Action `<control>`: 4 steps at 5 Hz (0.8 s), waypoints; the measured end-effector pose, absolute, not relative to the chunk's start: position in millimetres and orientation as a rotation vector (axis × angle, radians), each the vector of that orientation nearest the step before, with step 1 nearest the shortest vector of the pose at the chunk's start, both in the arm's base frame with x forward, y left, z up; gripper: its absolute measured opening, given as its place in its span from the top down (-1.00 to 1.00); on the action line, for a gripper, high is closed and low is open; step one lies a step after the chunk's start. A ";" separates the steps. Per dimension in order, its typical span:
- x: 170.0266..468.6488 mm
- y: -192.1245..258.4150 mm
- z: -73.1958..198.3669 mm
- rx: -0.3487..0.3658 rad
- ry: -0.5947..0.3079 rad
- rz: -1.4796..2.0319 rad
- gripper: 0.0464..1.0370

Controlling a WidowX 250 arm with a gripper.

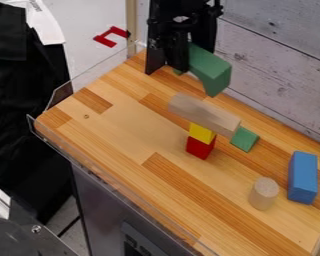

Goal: Take the arch on top of the rectangular block

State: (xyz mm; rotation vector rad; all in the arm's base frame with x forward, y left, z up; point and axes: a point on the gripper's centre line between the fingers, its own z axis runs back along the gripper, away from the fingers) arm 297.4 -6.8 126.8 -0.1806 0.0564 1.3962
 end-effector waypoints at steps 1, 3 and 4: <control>299.8 -15.5 117.4 -0.157 0.073 1.427 -0.06; 300.6 -14.6 106.6 -0.114 0.074 1.529 -0.06; 299.2 -12.8 103.6 -0.097 0.075 1.563 -0.06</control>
